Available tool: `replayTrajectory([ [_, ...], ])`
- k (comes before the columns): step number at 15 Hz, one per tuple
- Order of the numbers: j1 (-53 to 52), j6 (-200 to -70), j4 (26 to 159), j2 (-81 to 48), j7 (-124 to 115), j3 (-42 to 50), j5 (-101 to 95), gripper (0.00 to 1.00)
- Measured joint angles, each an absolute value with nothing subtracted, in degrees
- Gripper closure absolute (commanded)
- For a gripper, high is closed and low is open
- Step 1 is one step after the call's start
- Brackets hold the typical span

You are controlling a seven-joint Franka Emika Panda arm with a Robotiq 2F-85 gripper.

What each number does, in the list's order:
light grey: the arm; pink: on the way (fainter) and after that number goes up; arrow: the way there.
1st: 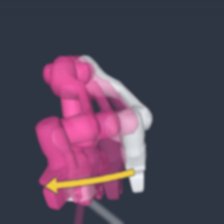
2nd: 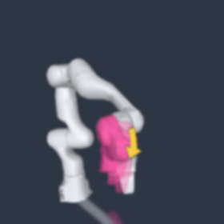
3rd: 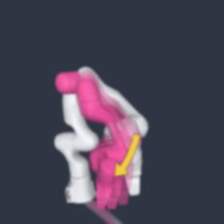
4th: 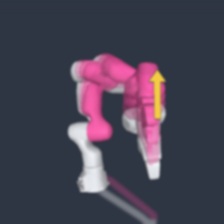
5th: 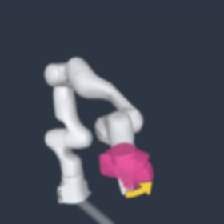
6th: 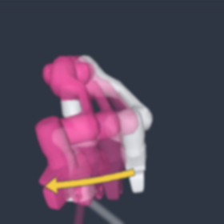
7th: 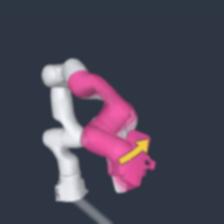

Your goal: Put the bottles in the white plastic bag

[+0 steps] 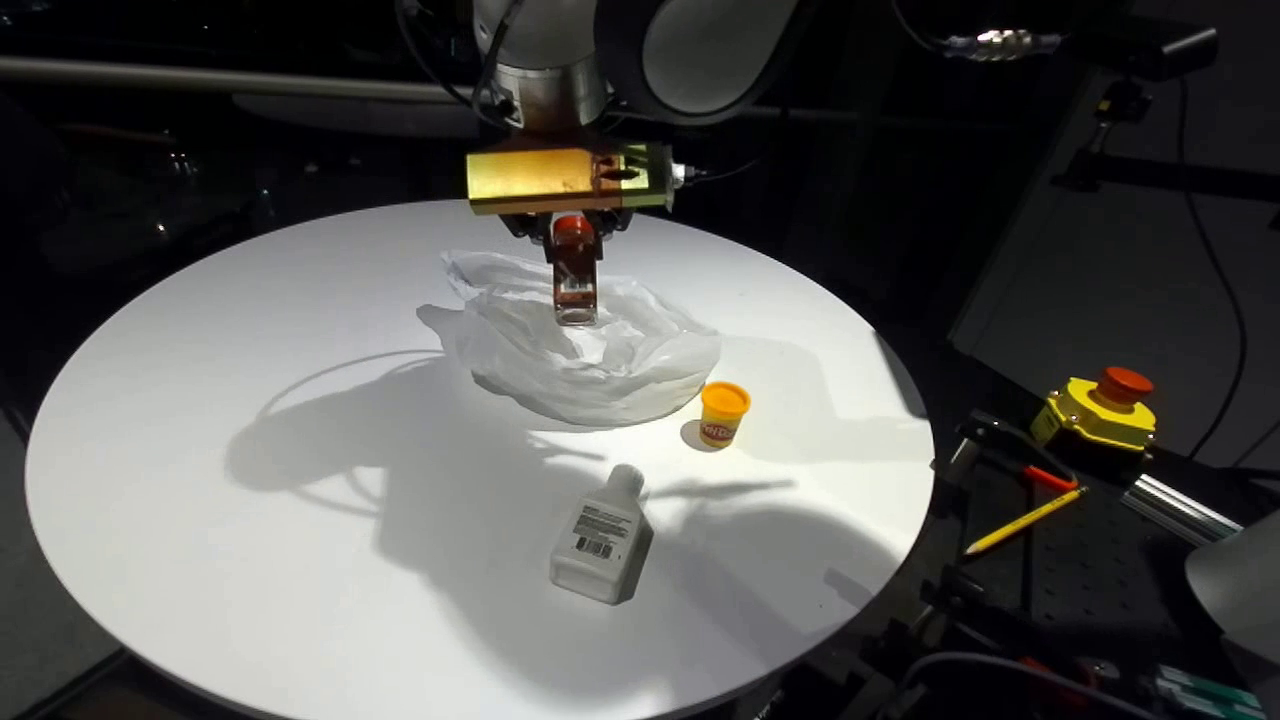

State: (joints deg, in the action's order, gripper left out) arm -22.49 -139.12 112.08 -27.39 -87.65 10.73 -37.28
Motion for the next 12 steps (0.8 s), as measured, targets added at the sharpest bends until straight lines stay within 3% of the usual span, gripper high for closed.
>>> replayTrajectory([
  [12,-20.7,-136.3,107.7,-38.0,-85.9,7.9,-40.3,0.76],
])
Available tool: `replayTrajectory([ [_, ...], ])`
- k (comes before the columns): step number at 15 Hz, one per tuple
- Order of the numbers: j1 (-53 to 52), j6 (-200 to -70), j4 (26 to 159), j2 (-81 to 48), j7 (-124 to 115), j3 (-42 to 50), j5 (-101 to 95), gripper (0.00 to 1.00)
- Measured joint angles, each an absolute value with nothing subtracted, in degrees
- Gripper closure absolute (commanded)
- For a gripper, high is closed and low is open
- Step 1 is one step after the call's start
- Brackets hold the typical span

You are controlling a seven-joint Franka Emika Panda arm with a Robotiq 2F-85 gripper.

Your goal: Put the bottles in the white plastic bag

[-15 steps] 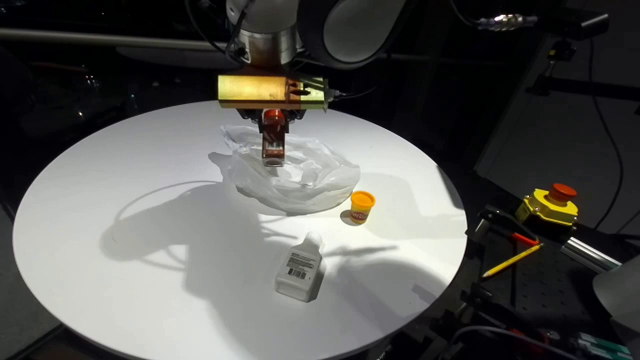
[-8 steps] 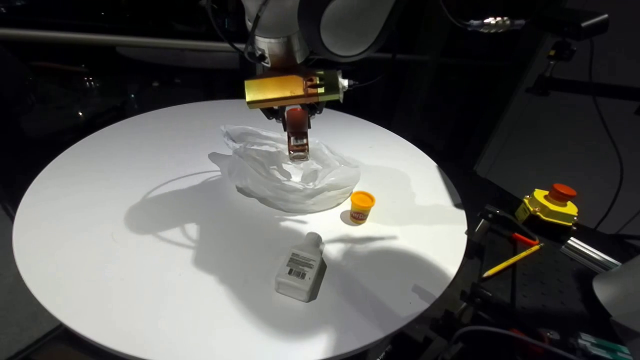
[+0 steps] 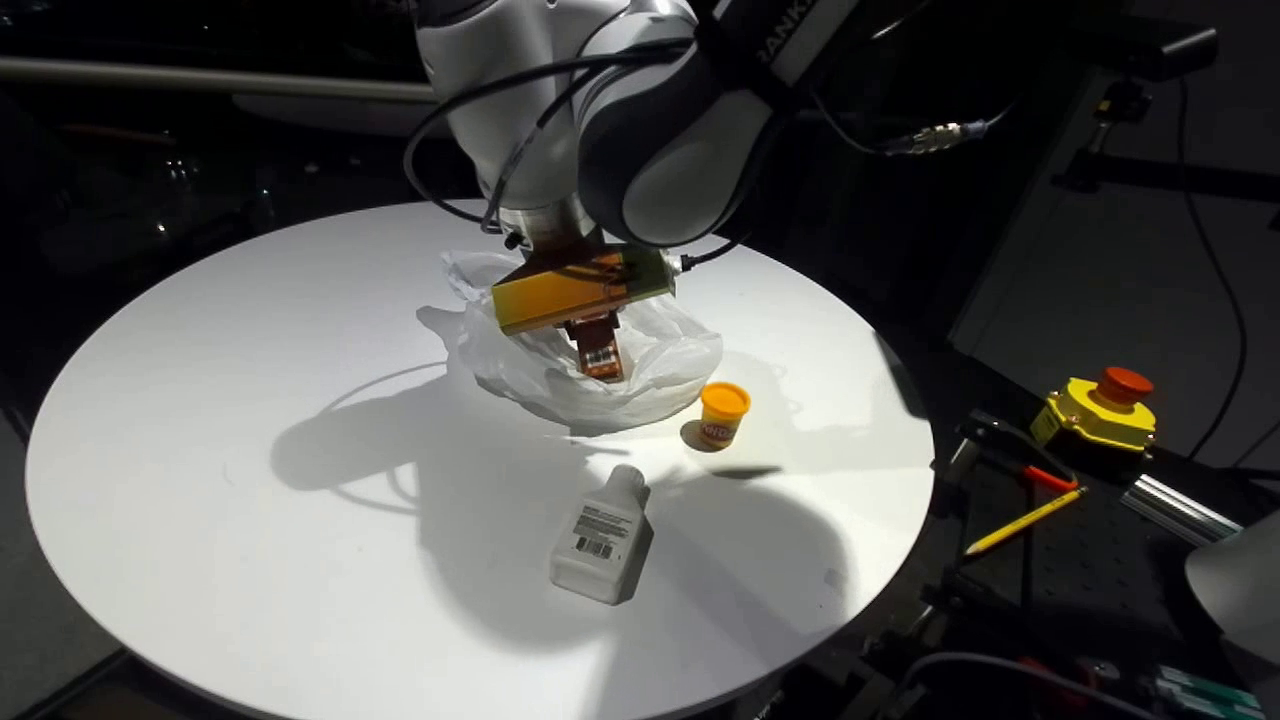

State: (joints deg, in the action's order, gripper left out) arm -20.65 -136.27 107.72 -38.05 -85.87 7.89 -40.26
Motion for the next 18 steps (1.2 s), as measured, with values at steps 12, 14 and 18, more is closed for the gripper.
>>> replayTrajectory([
  [12,-11.6,-136.6,115.6,-26.3,-63.2,3.8,-32.8,0.00],
  [14,-9.1,-136.8,120.6,-20.3,-54.6,2.1,-29.2,0.00],
  [18,-7.7,-137.2,130.6,-11.9,-39.3,-0.3,-18.9,0.00],
])
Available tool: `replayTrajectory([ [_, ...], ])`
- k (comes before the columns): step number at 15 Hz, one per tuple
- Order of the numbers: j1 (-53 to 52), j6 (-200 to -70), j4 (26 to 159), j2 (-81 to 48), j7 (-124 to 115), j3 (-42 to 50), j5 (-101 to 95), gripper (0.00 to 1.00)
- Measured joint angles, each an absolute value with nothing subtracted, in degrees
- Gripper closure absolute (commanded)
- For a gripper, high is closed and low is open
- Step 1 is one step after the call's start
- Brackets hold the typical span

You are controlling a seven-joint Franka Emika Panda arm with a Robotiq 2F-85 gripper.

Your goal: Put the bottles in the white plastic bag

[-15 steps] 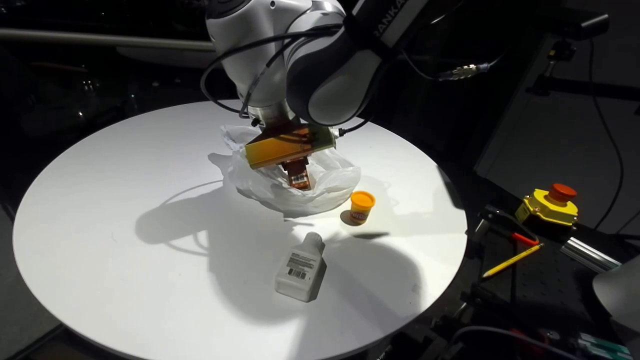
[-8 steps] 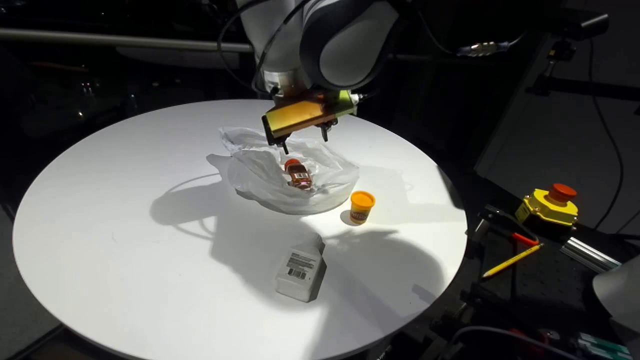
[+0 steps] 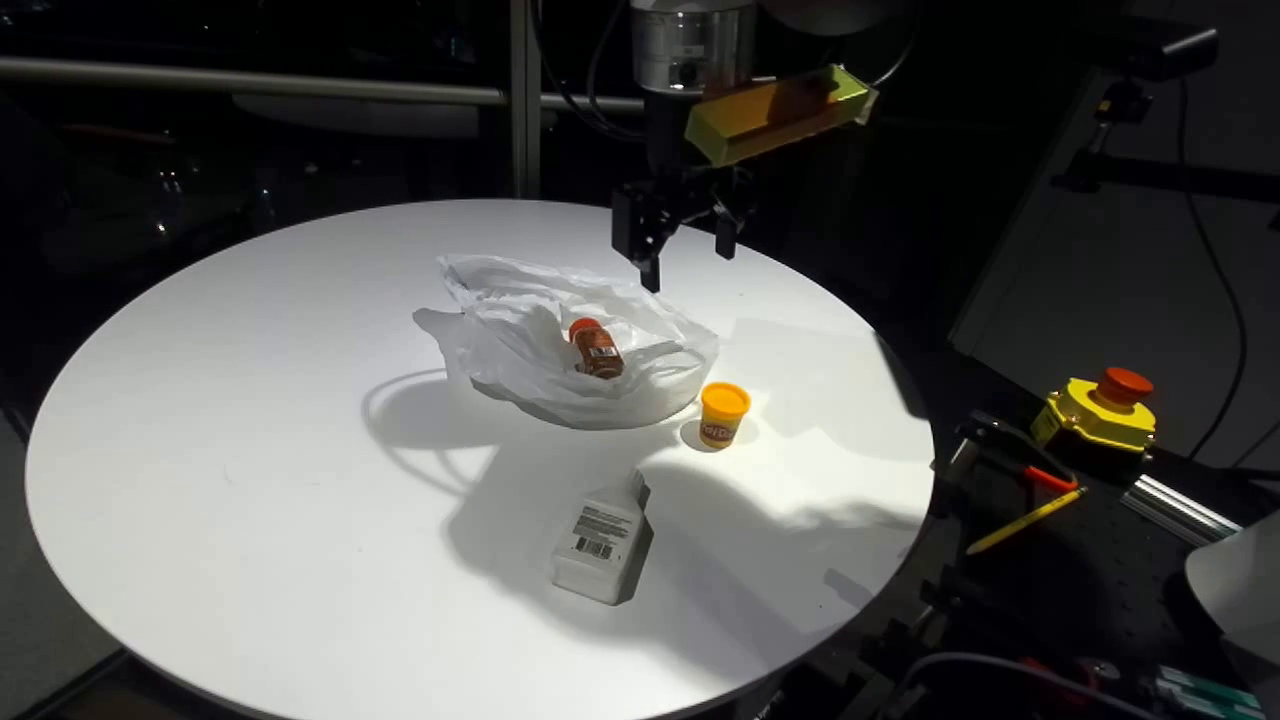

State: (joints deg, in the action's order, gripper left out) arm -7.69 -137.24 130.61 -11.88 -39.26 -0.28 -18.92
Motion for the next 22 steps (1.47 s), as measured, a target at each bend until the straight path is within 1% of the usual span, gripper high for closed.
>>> replayTrajectory([
  [4,-7.7,-138.1,137.2,-11.5,-26.1,-2.6,-10.0,0.00],
  [8,-7.8,-139.8,138.8,-15.7,-17.6,-3.7,-6.0,0.00],
  [12,-8.1,-143.2,138.5,-19.4,-17.9,-3.1,-6.5,0.00],
  [15,-9.7,-147.0,138.4,-21.4,-20.7,-1.0,-8.5,0.00],
  [22,-13.9,-149.6,138.3,-21.8,-28.6,4.2,-13.2,0.00],
])
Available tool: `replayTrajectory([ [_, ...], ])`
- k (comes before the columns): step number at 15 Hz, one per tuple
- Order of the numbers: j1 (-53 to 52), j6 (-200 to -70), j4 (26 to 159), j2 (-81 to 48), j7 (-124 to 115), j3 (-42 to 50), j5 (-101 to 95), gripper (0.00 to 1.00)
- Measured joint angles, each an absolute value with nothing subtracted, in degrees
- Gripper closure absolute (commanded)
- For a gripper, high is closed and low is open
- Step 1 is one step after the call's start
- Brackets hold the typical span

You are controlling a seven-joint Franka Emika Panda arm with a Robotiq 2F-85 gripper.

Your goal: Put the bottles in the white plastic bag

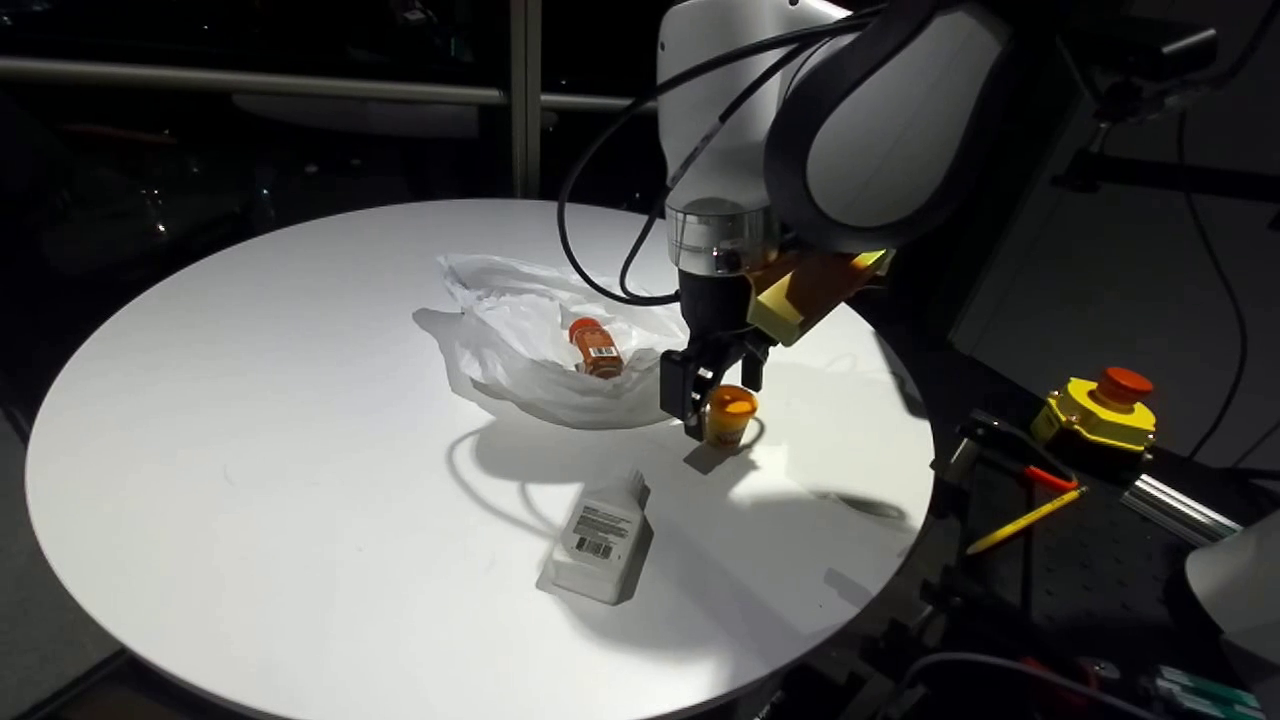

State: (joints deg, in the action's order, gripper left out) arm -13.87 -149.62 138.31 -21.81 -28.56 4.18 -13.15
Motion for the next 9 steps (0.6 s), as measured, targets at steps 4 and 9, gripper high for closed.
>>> replayTrajectory([
  [4,-14.8,-150.8,138.3,-21.8,-32.0,6.8,-14.5,0.00],
  [9,-14.6,-151.0,138.3,-21.9,-34.1,9.0,-15.3,0.32],
])
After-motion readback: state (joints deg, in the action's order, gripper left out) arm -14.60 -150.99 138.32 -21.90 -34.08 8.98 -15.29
